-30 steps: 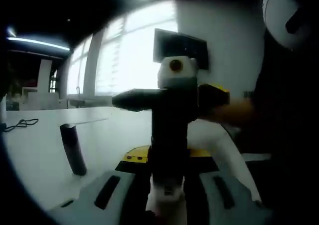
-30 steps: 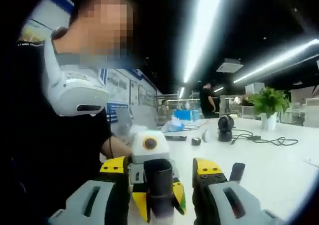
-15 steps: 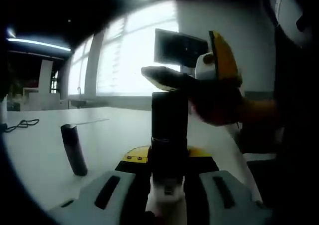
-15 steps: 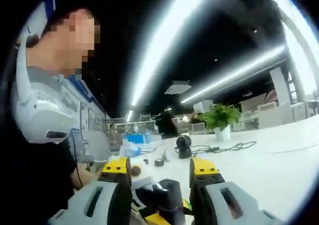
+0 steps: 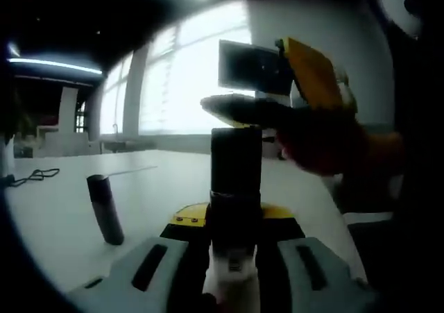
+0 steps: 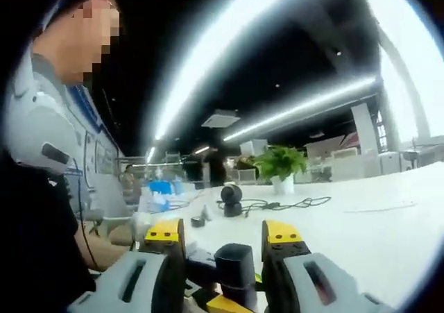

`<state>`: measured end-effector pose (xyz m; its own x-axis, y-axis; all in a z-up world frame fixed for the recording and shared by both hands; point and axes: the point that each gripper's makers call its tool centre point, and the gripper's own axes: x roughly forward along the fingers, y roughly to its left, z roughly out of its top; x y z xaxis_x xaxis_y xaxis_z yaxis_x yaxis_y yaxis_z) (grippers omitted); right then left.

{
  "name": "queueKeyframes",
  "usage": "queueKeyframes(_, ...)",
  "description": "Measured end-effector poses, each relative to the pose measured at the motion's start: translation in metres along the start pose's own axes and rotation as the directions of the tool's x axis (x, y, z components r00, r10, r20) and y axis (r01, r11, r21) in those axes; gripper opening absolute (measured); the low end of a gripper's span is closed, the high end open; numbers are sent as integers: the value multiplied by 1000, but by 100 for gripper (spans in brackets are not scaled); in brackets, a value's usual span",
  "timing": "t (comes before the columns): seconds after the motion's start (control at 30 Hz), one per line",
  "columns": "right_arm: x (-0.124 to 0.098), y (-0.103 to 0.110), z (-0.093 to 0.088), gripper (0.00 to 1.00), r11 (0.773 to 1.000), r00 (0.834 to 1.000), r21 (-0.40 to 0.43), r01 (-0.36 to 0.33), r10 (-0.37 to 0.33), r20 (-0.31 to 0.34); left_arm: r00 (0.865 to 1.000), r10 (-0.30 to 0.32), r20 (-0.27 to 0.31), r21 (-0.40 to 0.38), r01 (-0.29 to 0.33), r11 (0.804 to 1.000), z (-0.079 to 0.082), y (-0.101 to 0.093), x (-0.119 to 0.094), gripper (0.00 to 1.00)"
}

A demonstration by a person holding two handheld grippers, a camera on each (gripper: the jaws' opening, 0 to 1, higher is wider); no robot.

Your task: Pick up cosmetic bottle twist off cap place on table pick up cap screw tight cap place on table

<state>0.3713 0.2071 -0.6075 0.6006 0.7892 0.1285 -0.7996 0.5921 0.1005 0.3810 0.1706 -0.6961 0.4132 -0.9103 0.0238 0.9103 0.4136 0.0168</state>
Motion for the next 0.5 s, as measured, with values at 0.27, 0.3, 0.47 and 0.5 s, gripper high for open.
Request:
queueKeyframes(0.27,3,2,0,34,998,998,-1,63,-63,-1,1000,2,2,-7,-2,1000,0,2,0,14)
queueKeyframes(0.3,2,0,0,34,996,996,18,84,-84,3,1000,4,1,-7,-4,1000,-1,2,0,14)
queueKeyframes(0.47,-13,-1,1,34,987,987,36,157,-158,11,1000,5,1,-9,-5,1000,-1,3,1,14)
queueKeyframes(0.5,-17,-5,-2,34,982,982,21,190,-190,-12,1000,7,2,-5,-7,1000,-1,2,1,14)
